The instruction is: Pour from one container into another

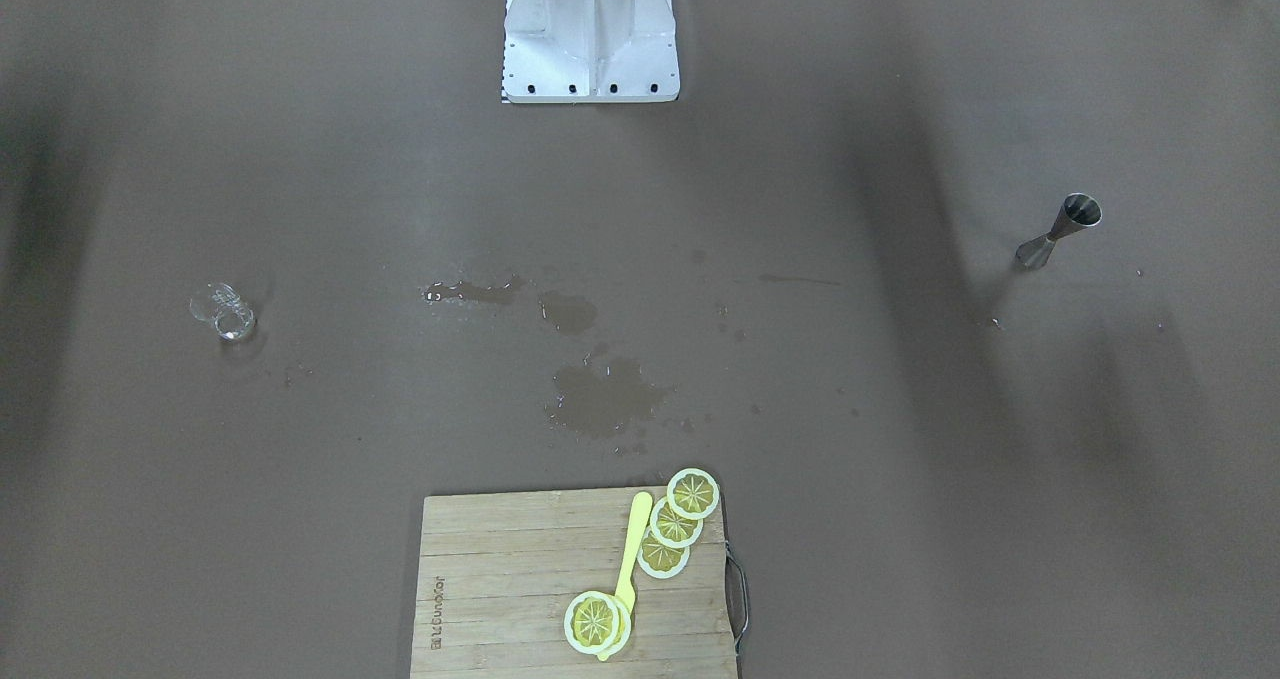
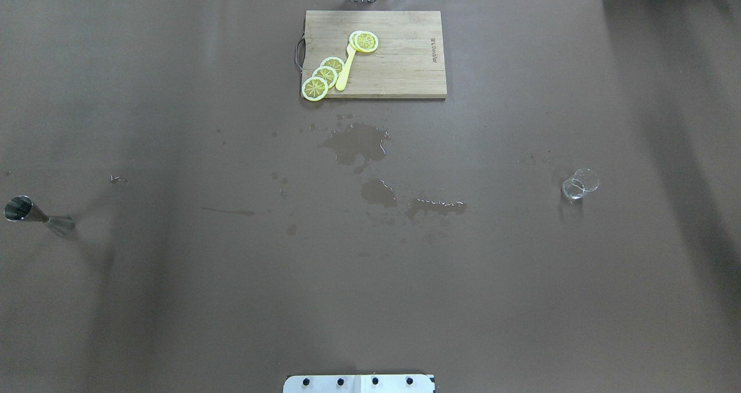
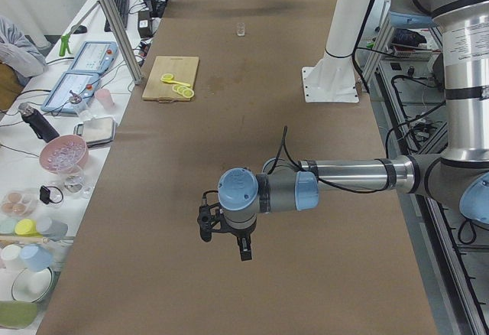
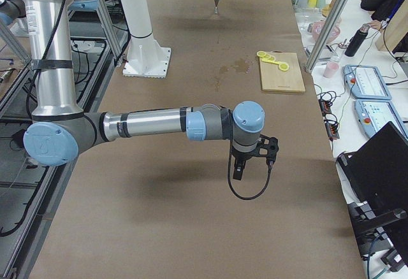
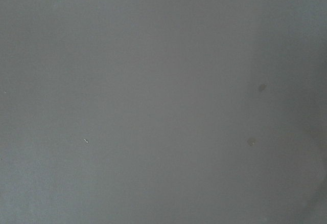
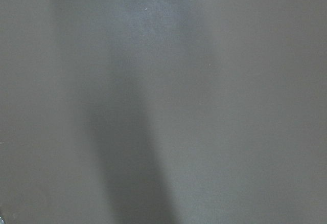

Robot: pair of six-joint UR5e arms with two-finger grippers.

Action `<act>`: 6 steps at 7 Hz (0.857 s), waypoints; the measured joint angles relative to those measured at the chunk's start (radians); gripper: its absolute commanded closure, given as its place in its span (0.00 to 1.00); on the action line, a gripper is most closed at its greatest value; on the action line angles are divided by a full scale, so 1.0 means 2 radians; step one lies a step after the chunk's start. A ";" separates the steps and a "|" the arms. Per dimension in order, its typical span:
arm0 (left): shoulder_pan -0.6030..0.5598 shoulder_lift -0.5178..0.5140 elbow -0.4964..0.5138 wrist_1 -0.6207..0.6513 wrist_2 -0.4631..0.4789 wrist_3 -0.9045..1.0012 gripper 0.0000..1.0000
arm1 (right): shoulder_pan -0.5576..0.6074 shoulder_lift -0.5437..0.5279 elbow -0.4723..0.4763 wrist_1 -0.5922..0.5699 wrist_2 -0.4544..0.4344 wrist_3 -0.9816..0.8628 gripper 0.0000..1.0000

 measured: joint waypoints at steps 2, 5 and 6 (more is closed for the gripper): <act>0.000 0.000 0.000 0.000 0.000 0.000 0.01 | 0.000 -0.001 -0.001 0.000 0.002 0.000 0.00; 0.000 0.000 0.001 0.000 0.000 0.000 0.01 | 0.000 -0.004 -0.001 0.000 0.003 0.000 0.00; 0.000 0.000 0.001 0.000 0.000 0.000 0.01 | 0.000 -0.005 0.000 0.000 0.003 0.000 0.00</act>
